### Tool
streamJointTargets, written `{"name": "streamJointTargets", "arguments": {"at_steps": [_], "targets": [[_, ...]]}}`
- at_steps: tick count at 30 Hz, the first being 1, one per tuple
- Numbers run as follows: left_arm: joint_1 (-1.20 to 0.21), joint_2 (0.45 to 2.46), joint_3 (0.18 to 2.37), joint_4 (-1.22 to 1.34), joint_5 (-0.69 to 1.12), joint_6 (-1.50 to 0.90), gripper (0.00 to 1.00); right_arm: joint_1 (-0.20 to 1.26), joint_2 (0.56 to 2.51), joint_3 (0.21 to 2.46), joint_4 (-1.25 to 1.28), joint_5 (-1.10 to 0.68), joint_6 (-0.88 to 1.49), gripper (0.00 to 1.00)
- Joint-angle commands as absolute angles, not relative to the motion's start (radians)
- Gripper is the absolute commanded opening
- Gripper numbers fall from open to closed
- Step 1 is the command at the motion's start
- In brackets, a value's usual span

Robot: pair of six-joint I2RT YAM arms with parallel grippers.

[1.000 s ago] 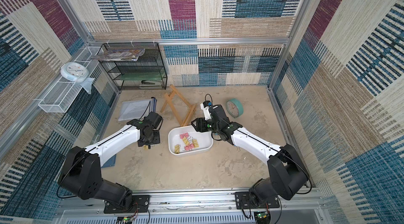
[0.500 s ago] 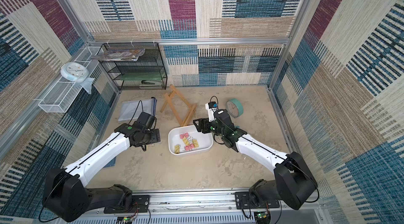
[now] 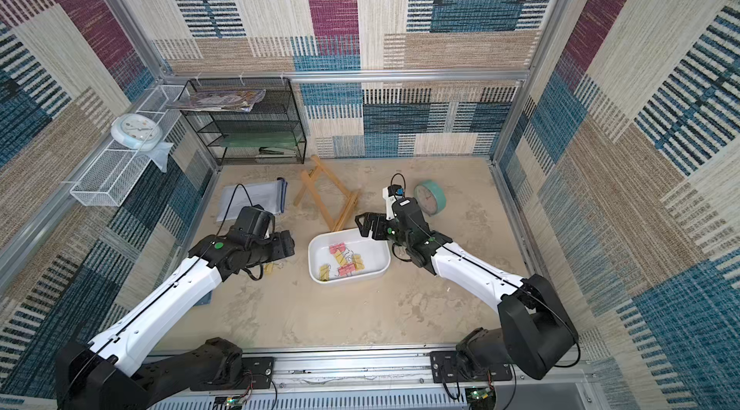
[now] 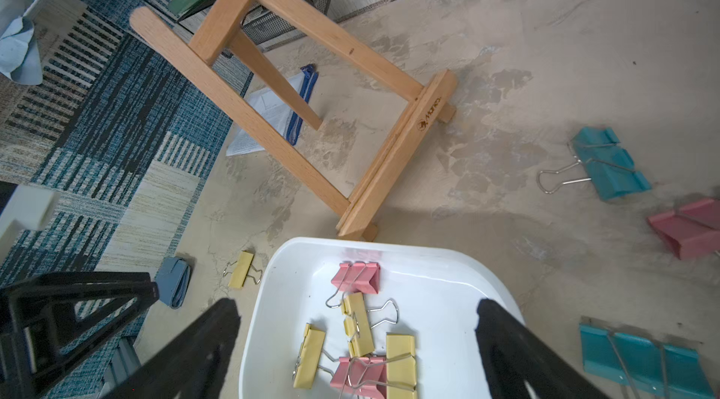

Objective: Take out the binder clips from the storage box
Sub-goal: Pick up the binder clip from the storage box.

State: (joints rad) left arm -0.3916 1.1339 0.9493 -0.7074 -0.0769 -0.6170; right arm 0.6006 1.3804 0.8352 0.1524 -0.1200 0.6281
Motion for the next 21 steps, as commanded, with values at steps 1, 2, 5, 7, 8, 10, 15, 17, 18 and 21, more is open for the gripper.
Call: {"name": "streamJointTargets", "arguments": {"at_steps": [1, 2, 5, 7, 8, 10, 15, 17, 18, 21], "targets": [[-0.406, 1.123, 0.944, -0.658, -0.001, -0.625, 0.92, 0.602, 1.386, 0.826, 0.171, -0.174, 0.64, 0.98], [-0.418, 1.123, 0.942, -0.651, 0.008, -0.627, 0.92, 0.602, 1.386, 0.822, 0.176, -0.192, 0.637, 0.98], [-0.478, 1.142, 0.942, -0.636, 0.007, -0.626, 0.91, 0.603, 1.399, 0.812, 0.195, -0.241, 0.636, 0.97], [-0.521, 1.17, 0.951, -0.632, -0.009, -0.614, 0.9, 0.602, 1.415, 0.816, 0.194, -0.266, 0.631, 0.97], [-0.545, 1.189, 0.958, -0.633, -0.017, -0.606, 0.89, 0.602, 1.424, 0.82, 0.188, -0.271, 0.63, 0.97], [-0.585, 1.233, 0.98, -0.633, -0.018, -0.603, 0.86, 0.603, 1.442, 0.826, 0.178, -0.284, 0.626, 0.96], [-0.674, 1.385, 1.053, -0.621, -0.04, -0.612, 0.75, 0.602, 1.483, 0.863, 0.109, -0.302, 0.591, 0.93], [-0.686, 1.454, 1.092, -0.623, -0.039, -0.617, 0.68, 0.603, 1.482, 0.865, 0.075, -0.273, 0.584, 0.92], [-0.691, 1.492, 1.115, -0.623, -0.033, -0.612, 0.65, 0.602, 1.474, 0.859, 0.068, -0.256, 0.586, 0.92], [-0.708, 1.584, 1.174, -0.626, -0.013, -0.603, 0.63, 0.602, 1.433, 0.827, 0.061, -0.178, 0.601, 0.92]]}}
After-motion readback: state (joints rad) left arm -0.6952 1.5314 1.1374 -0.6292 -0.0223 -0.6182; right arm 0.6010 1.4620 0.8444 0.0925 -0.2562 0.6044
